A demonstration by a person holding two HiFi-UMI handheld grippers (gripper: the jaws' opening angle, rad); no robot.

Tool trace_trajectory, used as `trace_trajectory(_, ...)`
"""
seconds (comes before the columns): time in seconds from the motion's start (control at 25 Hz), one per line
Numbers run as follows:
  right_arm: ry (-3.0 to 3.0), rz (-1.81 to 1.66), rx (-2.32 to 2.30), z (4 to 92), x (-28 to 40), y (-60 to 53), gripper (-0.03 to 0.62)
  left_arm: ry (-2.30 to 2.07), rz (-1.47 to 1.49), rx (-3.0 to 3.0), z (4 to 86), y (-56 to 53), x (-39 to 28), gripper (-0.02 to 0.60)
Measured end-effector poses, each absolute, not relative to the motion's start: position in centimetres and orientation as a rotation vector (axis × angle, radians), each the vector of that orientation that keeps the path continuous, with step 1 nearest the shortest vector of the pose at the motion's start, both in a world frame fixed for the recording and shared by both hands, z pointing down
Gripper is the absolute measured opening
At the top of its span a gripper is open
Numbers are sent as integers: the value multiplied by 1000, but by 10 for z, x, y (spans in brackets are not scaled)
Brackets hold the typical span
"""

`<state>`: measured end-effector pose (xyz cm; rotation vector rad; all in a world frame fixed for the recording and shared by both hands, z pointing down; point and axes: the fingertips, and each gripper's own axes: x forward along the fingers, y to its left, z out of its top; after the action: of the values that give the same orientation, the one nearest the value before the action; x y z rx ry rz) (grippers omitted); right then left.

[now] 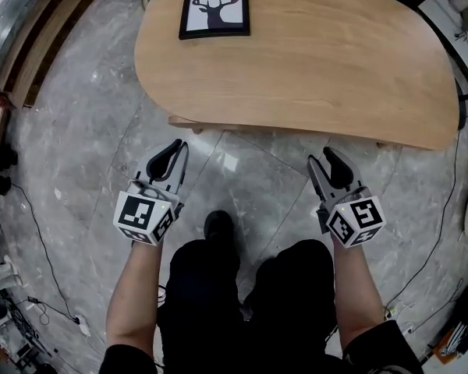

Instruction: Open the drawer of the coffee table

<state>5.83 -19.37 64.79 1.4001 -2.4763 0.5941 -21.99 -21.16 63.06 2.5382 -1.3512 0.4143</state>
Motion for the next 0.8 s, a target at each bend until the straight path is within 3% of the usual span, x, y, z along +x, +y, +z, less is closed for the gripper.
trace_trajectory(0.6,-2400,541,1432,732,97,-217,225,-1438,451,2512,688,-236,-244,191)
trace_trajectory(0.8,-2385,657,1489,751,95,-214,295,-1411,470,2529,691,-233,-238,239)
